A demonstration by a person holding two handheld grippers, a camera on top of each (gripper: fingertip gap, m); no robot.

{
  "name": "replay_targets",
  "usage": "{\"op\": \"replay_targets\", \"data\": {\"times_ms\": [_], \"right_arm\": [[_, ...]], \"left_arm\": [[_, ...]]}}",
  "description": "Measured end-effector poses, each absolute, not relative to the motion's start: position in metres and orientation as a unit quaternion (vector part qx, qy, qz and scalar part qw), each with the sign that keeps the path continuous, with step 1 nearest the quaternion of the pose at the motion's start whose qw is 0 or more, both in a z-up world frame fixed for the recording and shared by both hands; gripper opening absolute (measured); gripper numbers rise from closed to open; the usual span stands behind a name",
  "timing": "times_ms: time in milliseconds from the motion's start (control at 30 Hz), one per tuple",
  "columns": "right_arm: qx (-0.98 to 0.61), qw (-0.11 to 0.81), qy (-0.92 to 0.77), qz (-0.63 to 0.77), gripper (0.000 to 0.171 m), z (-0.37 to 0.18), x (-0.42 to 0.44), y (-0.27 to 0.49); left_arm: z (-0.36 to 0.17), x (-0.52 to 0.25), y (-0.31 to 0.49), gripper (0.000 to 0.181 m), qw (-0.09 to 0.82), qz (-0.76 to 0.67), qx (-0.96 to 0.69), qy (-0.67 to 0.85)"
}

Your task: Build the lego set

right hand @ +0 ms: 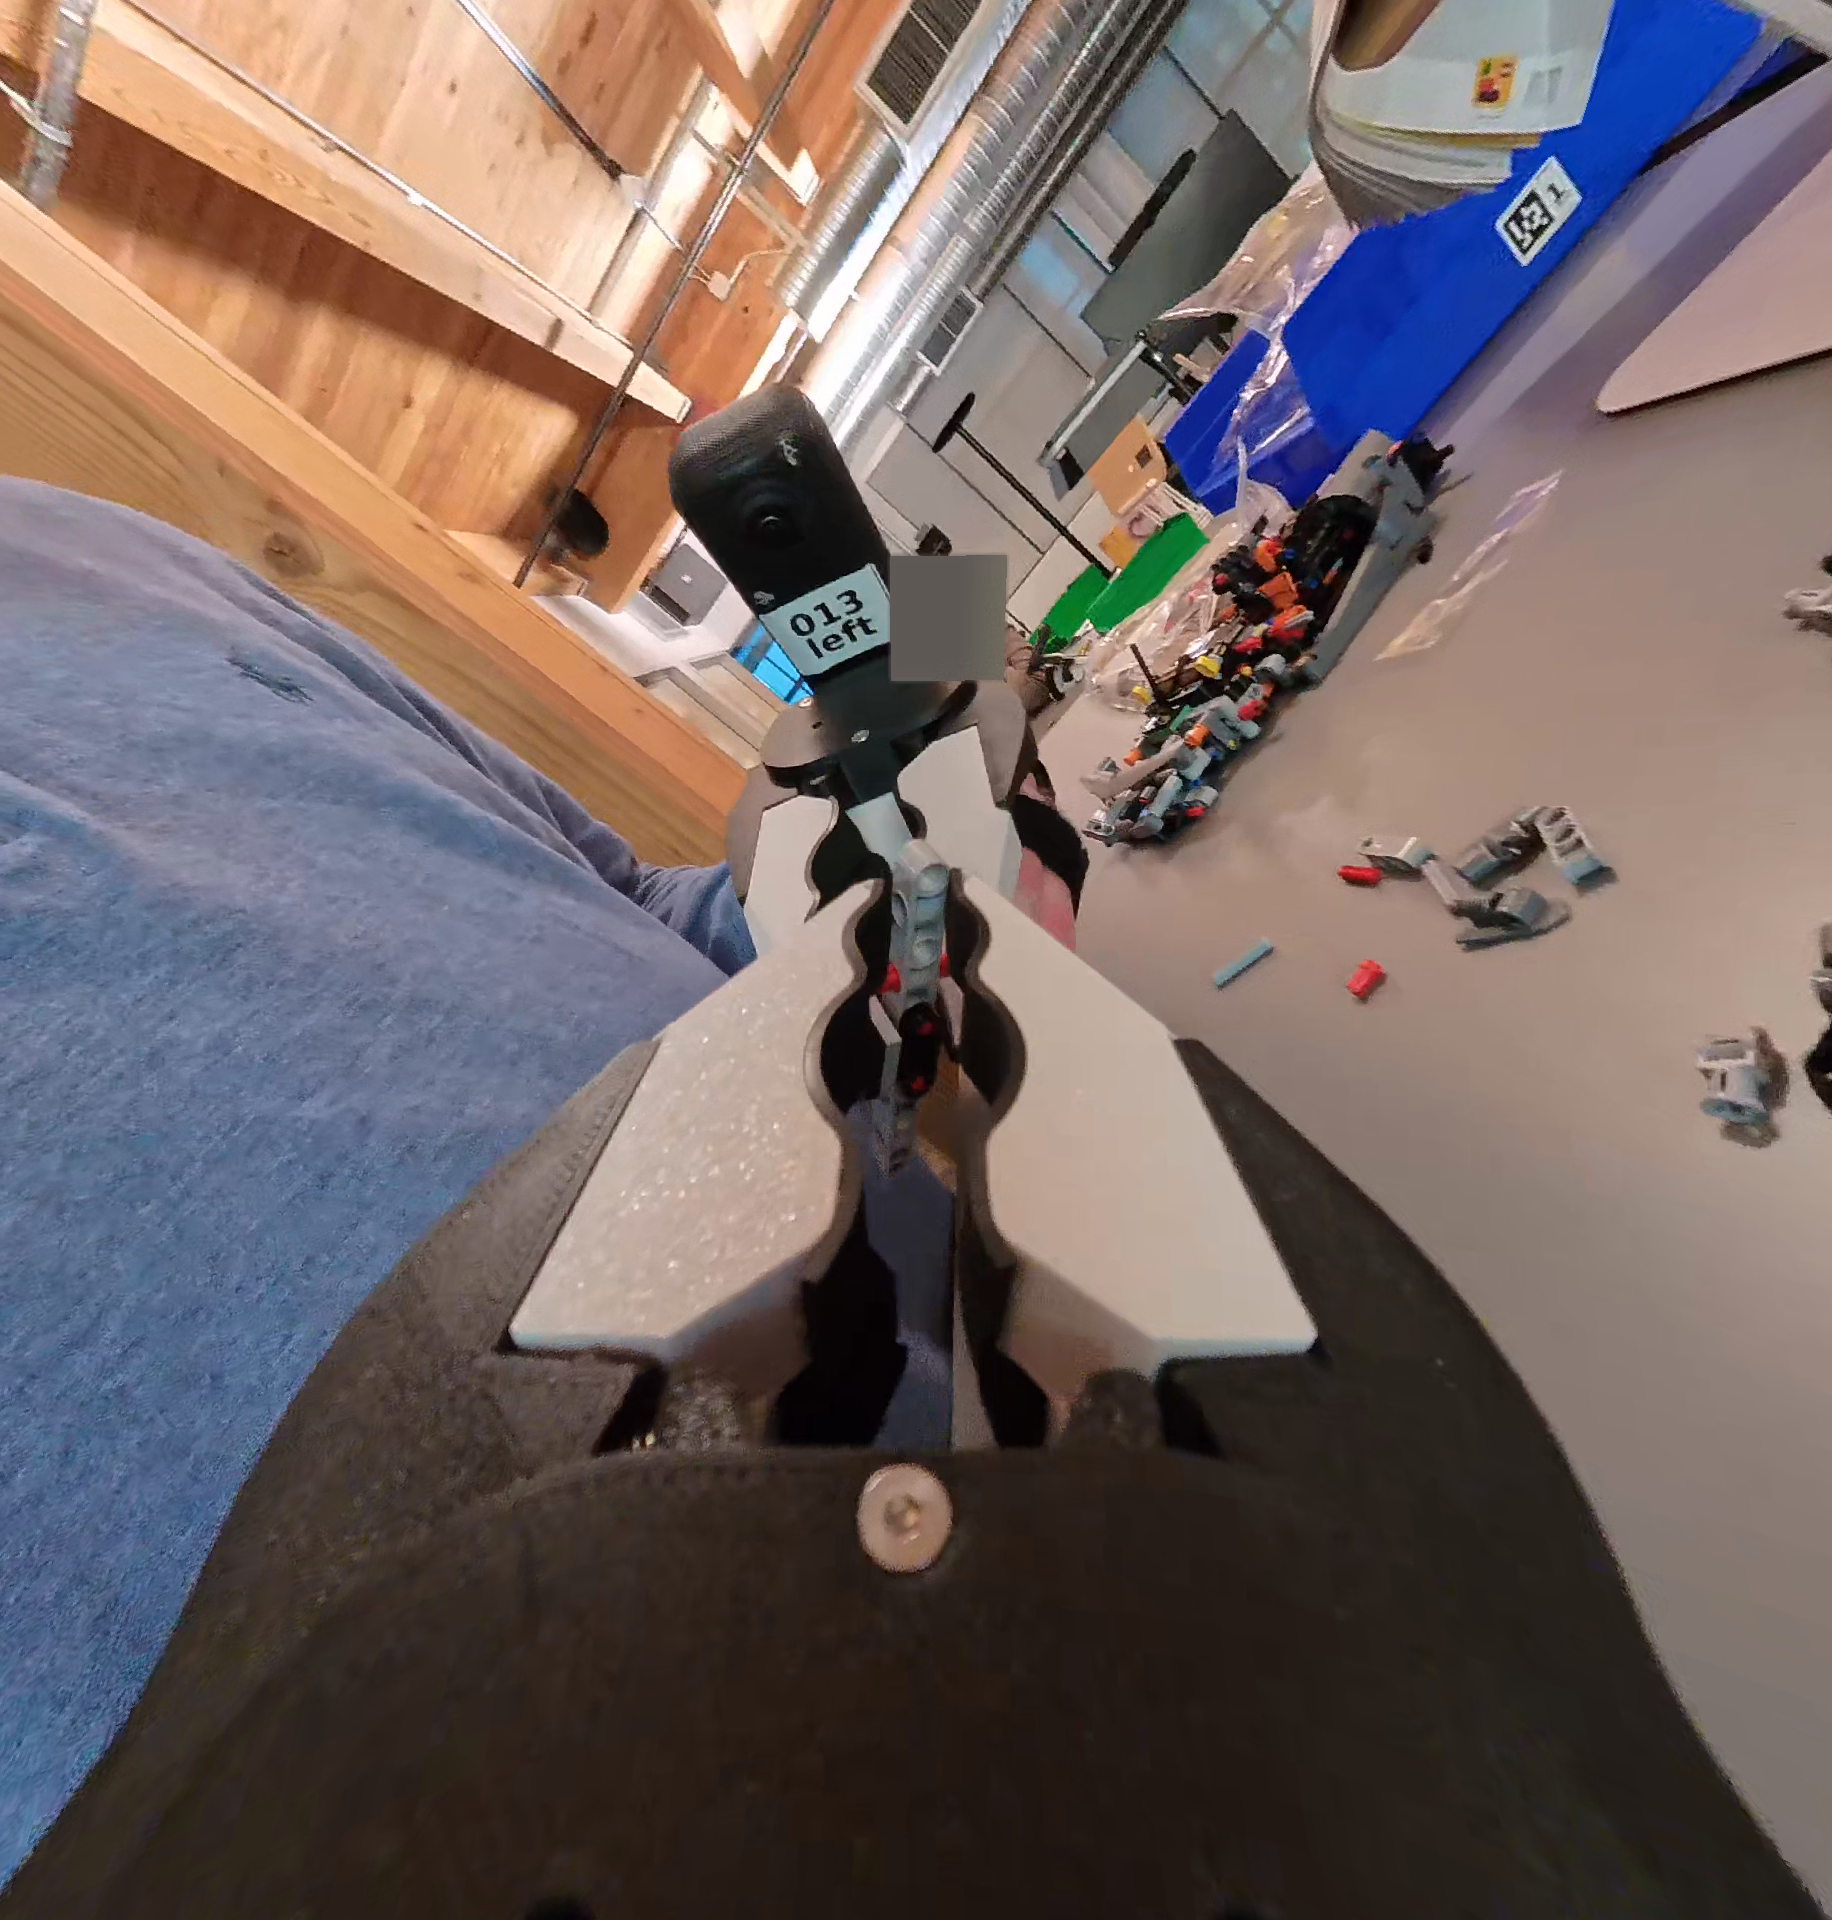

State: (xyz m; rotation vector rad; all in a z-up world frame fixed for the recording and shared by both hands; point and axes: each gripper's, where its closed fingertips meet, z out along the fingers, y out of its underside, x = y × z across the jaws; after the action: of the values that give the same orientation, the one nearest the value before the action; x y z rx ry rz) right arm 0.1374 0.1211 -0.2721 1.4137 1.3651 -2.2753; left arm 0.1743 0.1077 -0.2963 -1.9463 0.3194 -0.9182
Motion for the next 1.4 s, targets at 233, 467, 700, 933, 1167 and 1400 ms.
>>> {"op": "replay_targets", "data": {"times_ms": [233, 467, 700, 933, 1167, 1400], "right_arm": [[0.467, 0.025, 0.425, -0.775, 0.005, -0.248, 0.114, 0.125], [0.458, 0.007, 0.377, -0.805, 0.005, -0.227, 0.085, 0.119], [0.451, 0.012, 0.349, -0.822, 0.006, -0.22, 0.073, 0.103], [0.454, 0.0, 0.335, -0.826, 0.006, -0.219, 0.079, 0.102], [0.465, -0.011, 0.32, -0.825, 0.006, -0.224, 0.094, 0.106], [0.477, -0.016, 0.299, -0.827, 0.006, -0.228, 0.103, 0.112]], "left_arm": [[-0.28, 0.143, 0.102, 0.036, 0.52, -0.352, -0.776, 0.055], [-0.269, 0.125, 0.084, 0.044, 0.555, -0.361, -0.749, -0.015], [-0.262, 0.114, 0.075, 0.01, 0.583, -0.355, -0.729, -0.05], [-0.256, 0.108, 0.068, 0.009, 0.588, -0.365, -0.72, -0.059], [-0.253, 0.108, 0.069, 0.007, 0.58, -0.379, -0.719, -0.056], [-0.252, 0.109, 0.074, 0.007, 0.576, -0.385, -0.72, -0.053]]}}
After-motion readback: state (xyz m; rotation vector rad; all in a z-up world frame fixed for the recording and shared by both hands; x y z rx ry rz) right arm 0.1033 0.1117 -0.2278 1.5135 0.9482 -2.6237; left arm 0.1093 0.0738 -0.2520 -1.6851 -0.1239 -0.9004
